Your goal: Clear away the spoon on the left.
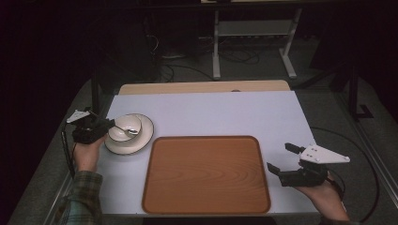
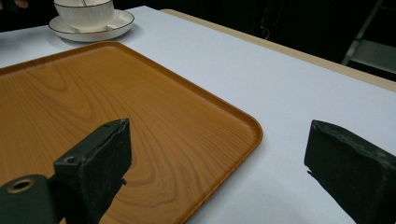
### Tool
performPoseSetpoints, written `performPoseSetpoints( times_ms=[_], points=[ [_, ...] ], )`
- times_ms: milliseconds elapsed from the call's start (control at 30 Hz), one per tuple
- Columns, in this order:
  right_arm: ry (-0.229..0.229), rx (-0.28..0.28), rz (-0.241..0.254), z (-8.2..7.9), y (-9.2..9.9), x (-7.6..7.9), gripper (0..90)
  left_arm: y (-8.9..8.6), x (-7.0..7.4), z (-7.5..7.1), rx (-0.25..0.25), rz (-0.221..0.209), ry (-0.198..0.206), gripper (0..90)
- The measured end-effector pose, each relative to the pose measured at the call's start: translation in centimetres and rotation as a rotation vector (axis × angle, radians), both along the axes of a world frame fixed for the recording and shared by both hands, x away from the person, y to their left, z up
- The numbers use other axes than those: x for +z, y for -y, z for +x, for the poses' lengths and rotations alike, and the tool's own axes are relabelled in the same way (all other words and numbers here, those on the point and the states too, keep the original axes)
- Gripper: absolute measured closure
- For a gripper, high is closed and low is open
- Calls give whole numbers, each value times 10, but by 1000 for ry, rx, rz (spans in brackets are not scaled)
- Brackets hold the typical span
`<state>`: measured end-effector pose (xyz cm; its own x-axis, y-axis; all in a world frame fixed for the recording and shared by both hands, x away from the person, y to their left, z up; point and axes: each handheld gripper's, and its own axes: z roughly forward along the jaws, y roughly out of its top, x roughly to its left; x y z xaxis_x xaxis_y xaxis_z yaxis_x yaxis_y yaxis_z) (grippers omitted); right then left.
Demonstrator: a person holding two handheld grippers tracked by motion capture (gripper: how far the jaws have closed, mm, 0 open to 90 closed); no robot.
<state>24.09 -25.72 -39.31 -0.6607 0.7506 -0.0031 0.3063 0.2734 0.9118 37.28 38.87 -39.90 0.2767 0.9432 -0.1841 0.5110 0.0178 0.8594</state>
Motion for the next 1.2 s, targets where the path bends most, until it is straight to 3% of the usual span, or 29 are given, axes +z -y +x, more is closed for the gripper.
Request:
performPoseSetpoints(
  times_ms=[700, 900, 1200],
  points=[
    [4, -5, 0, 0, 2, 1, 68, 19, 15, -4, -97, -22, 48, 877],
    [1, -5, -1, 0, 2, 0, 68, 18, 18, -4, -130, -27, 67, 889],
    [1, -5, 1, -1, 2, 0, 68, 12, 24, -8, -139, -31, 85, 890]
  ],
)
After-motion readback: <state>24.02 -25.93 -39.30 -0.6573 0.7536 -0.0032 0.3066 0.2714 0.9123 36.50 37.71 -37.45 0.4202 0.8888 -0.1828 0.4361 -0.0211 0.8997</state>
